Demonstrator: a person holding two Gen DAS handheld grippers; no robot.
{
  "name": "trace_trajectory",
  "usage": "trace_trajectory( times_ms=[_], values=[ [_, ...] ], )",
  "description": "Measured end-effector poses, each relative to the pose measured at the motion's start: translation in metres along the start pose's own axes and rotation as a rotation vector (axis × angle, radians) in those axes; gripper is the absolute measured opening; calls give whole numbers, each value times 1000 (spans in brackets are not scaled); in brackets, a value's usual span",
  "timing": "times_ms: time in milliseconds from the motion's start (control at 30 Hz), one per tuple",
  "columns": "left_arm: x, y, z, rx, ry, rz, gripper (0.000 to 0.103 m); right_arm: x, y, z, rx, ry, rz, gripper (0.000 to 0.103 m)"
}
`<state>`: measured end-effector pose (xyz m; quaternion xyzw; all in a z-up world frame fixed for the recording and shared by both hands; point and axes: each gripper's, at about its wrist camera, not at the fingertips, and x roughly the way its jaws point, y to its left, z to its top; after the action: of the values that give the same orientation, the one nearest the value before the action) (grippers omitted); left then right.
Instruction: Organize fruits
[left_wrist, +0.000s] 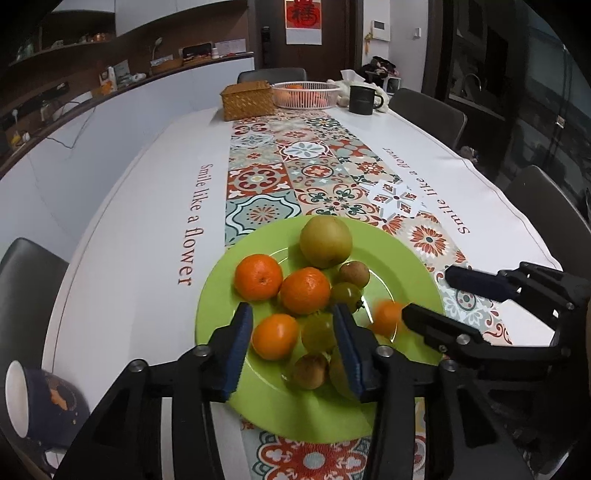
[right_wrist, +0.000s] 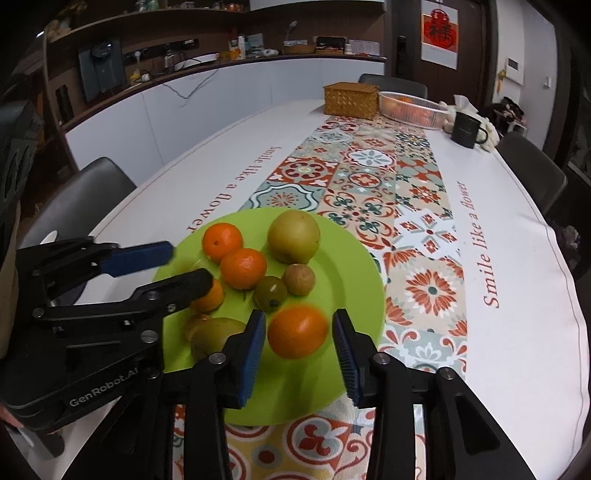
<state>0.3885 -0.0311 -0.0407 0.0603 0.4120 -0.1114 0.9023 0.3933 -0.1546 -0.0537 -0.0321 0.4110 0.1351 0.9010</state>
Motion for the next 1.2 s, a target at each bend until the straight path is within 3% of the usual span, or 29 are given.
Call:
trace_trajectory(
  times_ms=[167,267,700,1200],
  values=[
    [-24,0,-12,-11,-34,48,58,-18,-6,-7,27,-29,-26,52],
    [-44,-2,-23,-20,-55,69,61,-36,-6,-14,37,-69,-49,63],
    [-136,-16,-66,-93,-145,98,82,-137,20,-59,11,-227,-113,74],
    [-227,-39,-126,-66,-281,186,100,-226,39,-113,39,-340,-163,84]
  ],
)
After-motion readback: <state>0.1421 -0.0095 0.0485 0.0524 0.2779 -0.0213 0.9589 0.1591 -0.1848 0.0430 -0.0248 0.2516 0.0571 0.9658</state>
